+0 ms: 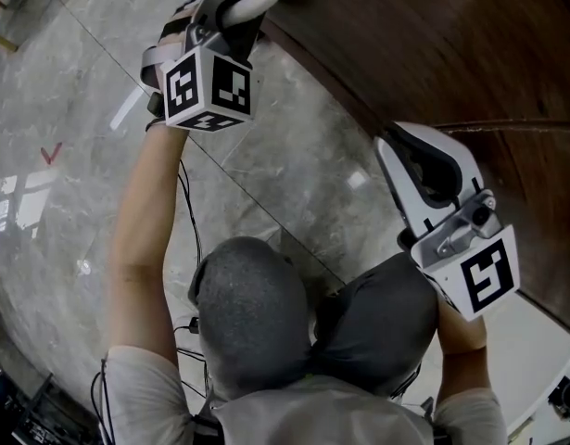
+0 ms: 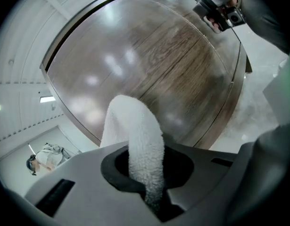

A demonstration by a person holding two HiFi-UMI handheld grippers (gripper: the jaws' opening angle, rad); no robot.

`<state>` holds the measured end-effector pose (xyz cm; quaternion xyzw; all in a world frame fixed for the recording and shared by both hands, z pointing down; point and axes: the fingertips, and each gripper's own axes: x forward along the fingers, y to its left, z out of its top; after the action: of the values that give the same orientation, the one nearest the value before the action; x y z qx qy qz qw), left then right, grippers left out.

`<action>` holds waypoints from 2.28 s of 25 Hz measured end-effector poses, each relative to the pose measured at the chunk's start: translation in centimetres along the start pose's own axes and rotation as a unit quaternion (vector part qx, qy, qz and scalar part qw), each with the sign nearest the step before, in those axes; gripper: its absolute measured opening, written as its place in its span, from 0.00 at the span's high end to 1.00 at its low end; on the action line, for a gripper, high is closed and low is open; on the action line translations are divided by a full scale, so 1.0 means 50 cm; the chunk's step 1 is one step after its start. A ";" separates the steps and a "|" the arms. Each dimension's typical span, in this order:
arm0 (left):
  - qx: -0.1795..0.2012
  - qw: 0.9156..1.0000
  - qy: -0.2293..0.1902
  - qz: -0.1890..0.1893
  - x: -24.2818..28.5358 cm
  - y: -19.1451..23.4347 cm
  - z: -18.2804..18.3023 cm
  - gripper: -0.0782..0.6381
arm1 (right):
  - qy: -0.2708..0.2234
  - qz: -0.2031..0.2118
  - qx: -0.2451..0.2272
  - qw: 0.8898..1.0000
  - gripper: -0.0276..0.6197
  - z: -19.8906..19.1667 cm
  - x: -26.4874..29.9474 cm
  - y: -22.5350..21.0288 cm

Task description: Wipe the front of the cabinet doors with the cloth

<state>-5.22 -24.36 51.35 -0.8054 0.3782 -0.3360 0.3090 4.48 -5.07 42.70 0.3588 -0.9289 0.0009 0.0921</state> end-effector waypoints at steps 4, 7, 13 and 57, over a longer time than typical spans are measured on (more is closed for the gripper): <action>-0.004 1.000 0.006 -0.002 0.028 0.001 -0.016 0.81 | 0.004 -0.004 0.001 1.000 0.88 -0.003 -0.001 -0.006; -0.013 1.000 0.004 -0.003 0.040 -0.003 -0.018 0.81 | 0.006 -0.007 0.001 1.000 0.88 -0.007 -0.005 -0.010; -0.012 1.000 0.000 -0.010 0.050 -0.024 -0.001 0.81 | 0.006 -0.006 0.007 1.000 0.88 -0.019 -0.008 -0.022; 0.018 0.986 -0.103 -0.132 -0.068 -0.301 0.297 0.81 | -0.050 0.012 0.009 0.999 0.88 0.015 -0.128 -0.025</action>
<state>10.68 -10.09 52.94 -0.8726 0.2283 -0.2964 0.3138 9.81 -1.79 40.79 0.3485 -0.9364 -0.0073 0.0418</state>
